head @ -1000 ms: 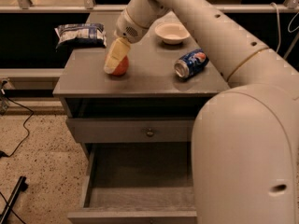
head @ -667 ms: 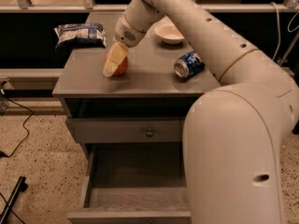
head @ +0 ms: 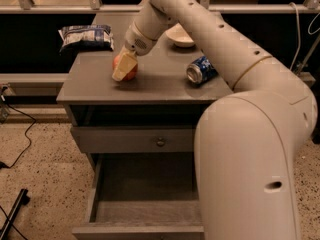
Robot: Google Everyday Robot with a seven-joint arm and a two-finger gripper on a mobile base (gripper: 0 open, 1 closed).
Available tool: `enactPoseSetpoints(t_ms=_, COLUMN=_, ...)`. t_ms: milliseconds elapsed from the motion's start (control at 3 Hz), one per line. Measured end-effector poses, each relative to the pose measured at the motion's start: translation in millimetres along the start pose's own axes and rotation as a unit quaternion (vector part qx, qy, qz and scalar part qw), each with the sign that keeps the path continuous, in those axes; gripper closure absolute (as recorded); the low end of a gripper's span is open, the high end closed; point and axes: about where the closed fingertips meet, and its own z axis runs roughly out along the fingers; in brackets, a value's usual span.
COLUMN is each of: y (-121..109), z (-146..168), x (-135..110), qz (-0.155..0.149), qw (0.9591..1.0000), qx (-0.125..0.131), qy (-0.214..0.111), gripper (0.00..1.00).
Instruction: Place apple into middle drawer
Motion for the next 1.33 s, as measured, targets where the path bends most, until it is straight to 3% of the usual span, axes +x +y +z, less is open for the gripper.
enactPoseSetpoints(t_ms=333, y=12, z=-5, x=-5, qz=-0.022, qw=0.9989, qx=-0.023, qy=-0.035, gripper=0.73)
enactPoseSetpoints(t_ms=667, y=45, z=-43, x=-16, qz=-0.059, qw=0.9934, qx=-0.027, qy=-0.094, gripper=0.96)
enactPoseSetpoints(t_ms=1000, y=107, z=-97, x=9, qz=-0.082, qw=0.9907, qx=0.006, qy=-0.109, gripper=1.00)
enactPoseSetpoints(t_ms=1333, y=140, z=-101, x=65, qz=-0.085, qw=0.9933, qx=0.033, qy=-0.071, gripper=1.00)
